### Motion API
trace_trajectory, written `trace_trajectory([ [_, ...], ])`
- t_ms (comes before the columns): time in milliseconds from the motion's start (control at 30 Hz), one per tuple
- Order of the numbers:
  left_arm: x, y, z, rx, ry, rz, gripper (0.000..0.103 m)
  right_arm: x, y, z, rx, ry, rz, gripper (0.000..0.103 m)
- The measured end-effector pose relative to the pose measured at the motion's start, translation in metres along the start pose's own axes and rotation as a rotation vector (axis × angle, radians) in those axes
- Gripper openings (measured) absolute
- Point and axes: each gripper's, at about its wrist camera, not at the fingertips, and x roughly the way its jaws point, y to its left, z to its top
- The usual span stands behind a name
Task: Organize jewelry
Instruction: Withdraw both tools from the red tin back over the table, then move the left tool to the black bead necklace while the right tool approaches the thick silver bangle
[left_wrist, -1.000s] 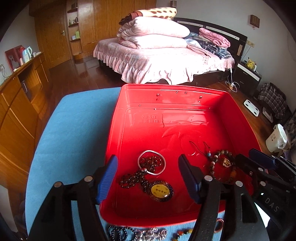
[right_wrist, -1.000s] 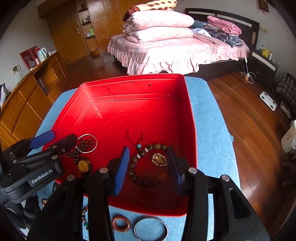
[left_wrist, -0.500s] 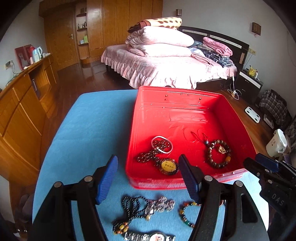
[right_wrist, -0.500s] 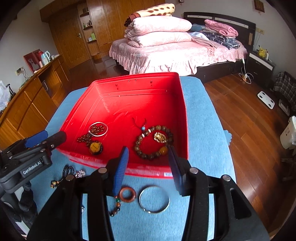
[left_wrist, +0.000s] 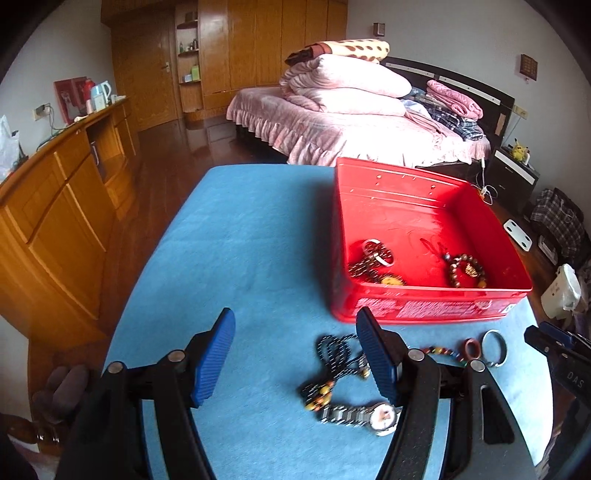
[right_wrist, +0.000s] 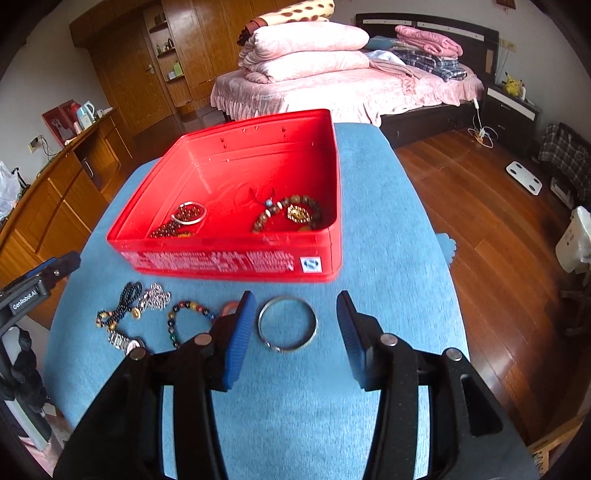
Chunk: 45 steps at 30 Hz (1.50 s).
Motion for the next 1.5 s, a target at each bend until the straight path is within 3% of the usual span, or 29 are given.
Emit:
trace_trajectory([
  [500,0.015,0.027,-0.042,-0.034,0.084,0.015,0.067,0.016,-0.001,-0.033,0.026,0.063,-0.003,0.048],
  [1000,0.031,0.002,-0.049,0.032,0.123,-0.018,0.067,0.02,-0.002,-0.038,0.028,0.076,0.007,0.048],
  [1167,0.045,-0.006,-0.052,0.05,0.175,-0.047,0.066,0.02,-0.003,-0.036,0.028,0.078,0.007,0.048],
  [1333,0.052,-0.006,-0.052,0.051,0.183,-0.051,0.058,0.021,-0.003,-0.034,0.024,0.08,0.005,0.048],
  [1500,0.053,-0.005,-0.048,0.053,0.181,-0.082,0.037,0.027,-0.002,-0.033,0.027,0.091,0.005,0.048],
])
